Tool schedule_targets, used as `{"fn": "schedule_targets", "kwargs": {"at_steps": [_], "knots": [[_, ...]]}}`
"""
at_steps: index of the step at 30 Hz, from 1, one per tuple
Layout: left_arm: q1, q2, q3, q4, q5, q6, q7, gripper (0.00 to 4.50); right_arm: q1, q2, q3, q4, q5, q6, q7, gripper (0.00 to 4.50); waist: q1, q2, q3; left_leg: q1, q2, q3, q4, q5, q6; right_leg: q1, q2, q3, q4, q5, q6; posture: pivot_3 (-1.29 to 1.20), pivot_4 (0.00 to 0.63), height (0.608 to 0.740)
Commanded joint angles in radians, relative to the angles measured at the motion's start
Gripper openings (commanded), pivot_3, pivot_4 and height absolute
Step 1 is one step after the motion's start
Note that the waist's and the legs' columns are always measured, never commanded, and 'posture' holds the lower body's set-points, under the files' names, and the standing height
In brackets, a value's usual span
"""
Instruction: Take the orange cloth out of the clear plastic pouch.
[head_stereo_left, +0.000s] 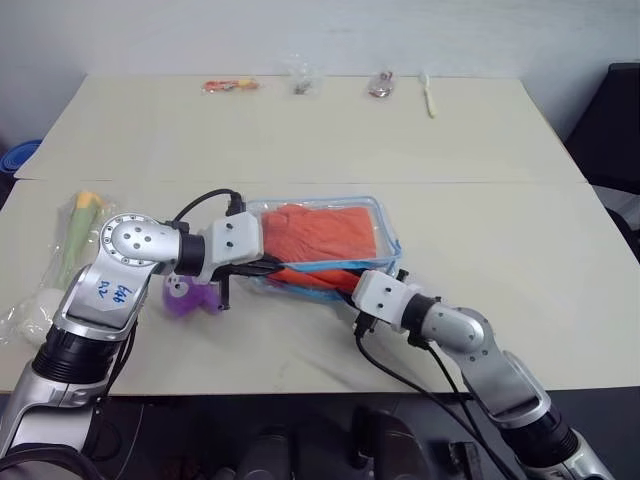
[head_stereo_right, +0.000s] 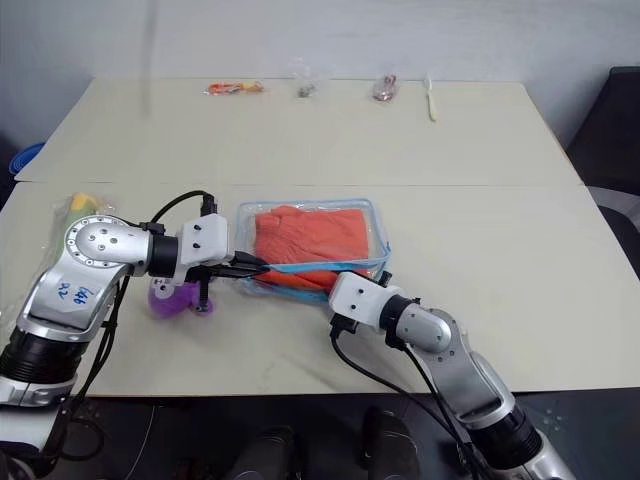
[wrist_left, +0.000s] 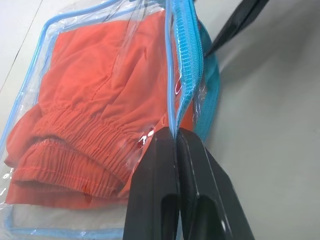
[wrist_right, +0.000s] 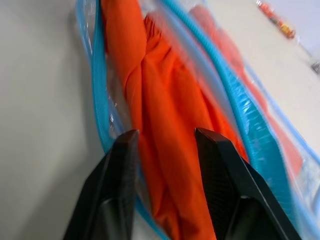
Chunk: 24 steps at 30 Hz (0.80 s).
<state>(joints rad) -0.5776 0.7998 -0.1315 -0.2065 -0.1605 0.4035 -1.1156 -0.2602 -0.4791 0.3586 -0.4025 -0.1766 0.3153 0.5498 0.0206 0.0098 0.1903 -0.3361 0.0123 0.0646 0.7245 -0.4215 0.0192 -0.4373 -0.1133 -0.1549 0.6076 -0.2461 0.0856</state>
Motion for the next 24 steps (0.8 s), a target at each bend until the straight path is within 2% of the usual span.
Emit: {"fn": "schedule_targets", "kwargs": {"at_steps": [1, 7, 10, 12, 19, 24], "knots": [[-0.029, 0.009, 0.037, -0.045, -0.026, -0.003, 0.007, 0.00, -0.018, 0.024, 0.028, 0.013, -0.043, -0.040, -0.020, 1.77, 0.000, 0.000, 0.000, 0.000, 0.000, 0.000, 0.000, 0.000, 0.000, 0.000, 0.000, 0.000, 0.000, 0.000, 0.000, 0.00, 0.150, 0.740], [-0.038, 0.007, 0.037, -0.044, -0.029, 0.003, 0.015, 0.00, -0.025, 0.047, 0.046, 0.053, -0.084, -0.069, -0.025, 1.77, 0.001, 0.000, 0.000, 0.000, 0.000, 0.000, 0.000, 0.000, 0.000, 0.000, 0.000, 0.000, 0.000, 0.000, 0.000, 0.00, 0.150, 0.740], [-0.033, 0.006, 0.037, -0.037, -0.023, -0.012, 0.019, 0.00, -0.039, 0.039, 0.061, 0.062, -0.144, -0.088, -0.036, 2.38, -0.002, 0.000, 0.000, 0.000, 0.000, 0.000, 0.000, 0.000, 0.000, 0.000, 0.000, 0.000, 0.000, 0.000, 0.000, 0.00, 0.150, 0.740], [-0.029, 0.008, 0.036, -0.035, -0.022, -0.018, 0.021, 0.00, -0.039, 0.039, 0.061, 0.059, -0.159, -0.088, -0.034, 3.00, -0.002, 0.000, 0.000, 0.000, 0.000, 0.000, 0.000, 0.000, 0.000, 0.000, 0.000, 0.000, 0.000, 0.000, 0.000, 0.00, 0.150, 0.740], [-0.015, 0.006, 0.030, -0.038, -0.018, -0.031, 0.030, 0.00, -0.010, 0.033, 0.041, -0.006, -0.156, -0.066, 0.003, 3.00, -0.001, 0.000, 0.000, 0.000, 0.000, 0.000, 0.000, 0.000, 0.000, 0.000, 0.000, 0.000, 0.000, 0.000, 0.000, 0.00, 0.150, 0.740], [-0.021, 0.001, 0.024, -0.039, -0.020, -0.030, 0.034, 0.00, -0.023, 0.056, 0.061, 0.047, -0.169, -0.081, -0.007, 3.00, -0.001, 0.000, 0.000, 0.000, 0.000, 0.000, 0.000, 0.000, 0.000, 0.000, 0.000, 0.000, 0.000, 0.000, 0.000, 0.00, 0.150, 0.740]]}}
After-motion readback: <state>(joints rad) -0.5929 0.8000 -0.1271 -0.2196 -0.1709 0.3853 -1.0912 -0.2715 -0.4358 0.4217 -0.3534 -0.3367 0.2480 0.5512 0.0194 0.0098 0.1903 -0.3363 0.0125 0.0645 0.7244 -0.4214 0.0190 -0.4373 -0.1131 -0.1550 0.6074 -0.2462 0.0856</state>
